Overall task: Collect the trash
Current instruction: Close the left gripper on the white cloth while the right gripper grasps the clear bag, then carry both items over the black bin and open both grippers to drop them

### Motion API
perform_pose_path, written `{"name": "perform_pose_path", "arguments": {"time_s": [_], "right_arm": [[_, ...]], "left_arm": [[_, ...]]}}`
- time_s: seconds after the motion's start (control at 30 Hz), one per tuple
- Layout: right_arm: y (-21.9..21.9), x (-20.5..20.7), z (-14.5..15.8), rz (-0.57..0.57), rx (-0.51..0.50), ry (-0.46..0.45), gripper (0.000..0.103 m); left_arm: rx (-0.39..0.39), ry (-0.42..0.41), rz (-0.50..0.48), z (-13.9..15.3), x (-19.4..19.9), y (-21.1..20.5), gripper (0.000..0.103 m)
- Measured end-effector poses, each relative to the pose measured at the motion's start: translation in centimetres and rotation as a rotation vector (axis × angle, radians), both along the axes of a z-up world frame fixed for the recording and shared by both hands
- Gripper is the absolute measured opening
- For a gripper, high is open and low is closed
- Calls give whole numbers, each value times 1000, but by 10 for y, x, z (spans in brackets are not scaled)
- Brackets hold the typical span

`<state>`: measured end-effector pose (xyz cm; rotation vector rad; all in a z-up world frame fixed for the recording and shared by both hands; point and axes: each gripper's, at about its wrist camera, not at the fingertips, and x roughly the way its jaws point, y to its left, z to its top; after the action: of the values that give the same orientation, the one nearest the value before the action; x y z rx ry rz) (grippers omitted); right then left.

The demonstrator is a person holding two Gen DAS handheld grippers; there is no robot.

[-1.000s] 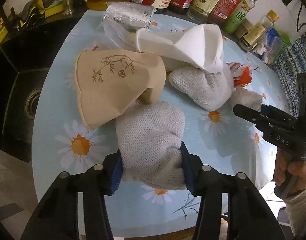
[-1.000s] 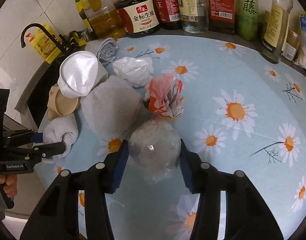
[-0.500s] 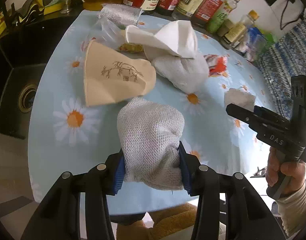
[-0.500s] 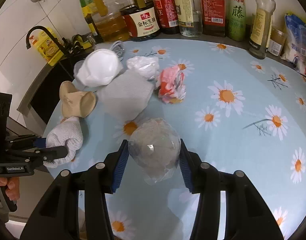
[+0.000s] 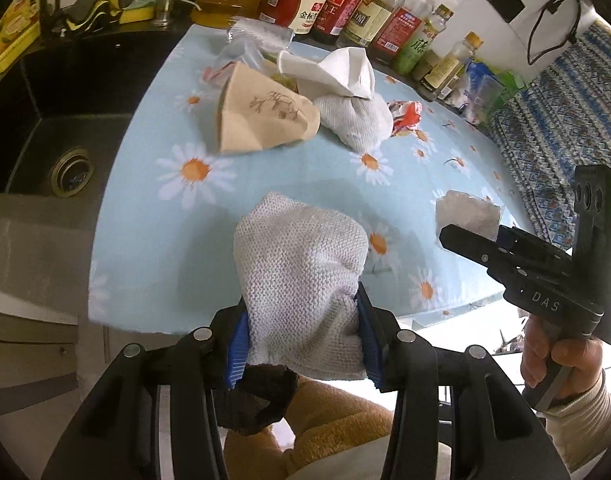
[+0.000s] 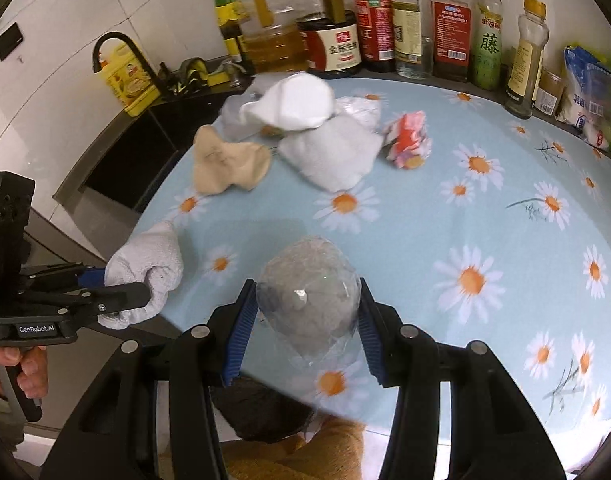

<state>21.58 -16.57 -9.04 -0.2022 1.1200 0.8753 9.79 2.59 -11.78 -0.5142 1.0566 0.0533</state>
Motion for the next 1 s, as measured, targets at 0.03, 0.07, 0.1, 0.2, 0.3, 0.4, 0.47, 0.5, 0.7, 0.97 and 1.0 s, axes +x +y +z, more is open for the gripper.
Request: {"name": "perform_pose_path", "arguments": {"time_s": [0.03, 0.07, 0.1, 0.2, 0.3, 0.4, 0.47, 0.5, 0.7, 0.97, 1.0], "right_arm": [[1, -8, 2, 3, 1, -3, 49], [3, -14, 4, 7, 2, -8, 49], [4, -20, 6, 11, 1, -11, 49], [8, -35, 7, 23, -1, -6, 49], [12, -51, 6, 38, -6, -6, 49], [17, -65, 4, 49, -9, 0, 49], [20, -74, 1, 58, -11, 6, 49], [22, -80, -1, 66, -12, 13, 49], [31, -106, -18, 111, -35, 48, 49], [34, -132, -55, 148, -76, 103, 49], [34, -134, -59, 151, -82, 109, 49]], "left_arm": [[0, -4, 0, 1, -5, 0, 44], [-1, -9, 1, 1, -11, 1, 44], [-1, -13, 3, 2, -18, 1, 44], [-5, -21, 11, 2, -36, 4, 44], [-11, -20, 19, 0, -51, 6, 44], [-26, -15, 32, -7, -65, 9, 44], [-35, -7, 41, -13, -73, 13, 44], [-39, -4, 43, -16, -76, 14, 44], [-34, 37, 42, -39, -92, 15, 44], [-64, 93, 38, -84, -108, 8, 44], [-67, 105, 36, -91, -109, 7, 44]]}}
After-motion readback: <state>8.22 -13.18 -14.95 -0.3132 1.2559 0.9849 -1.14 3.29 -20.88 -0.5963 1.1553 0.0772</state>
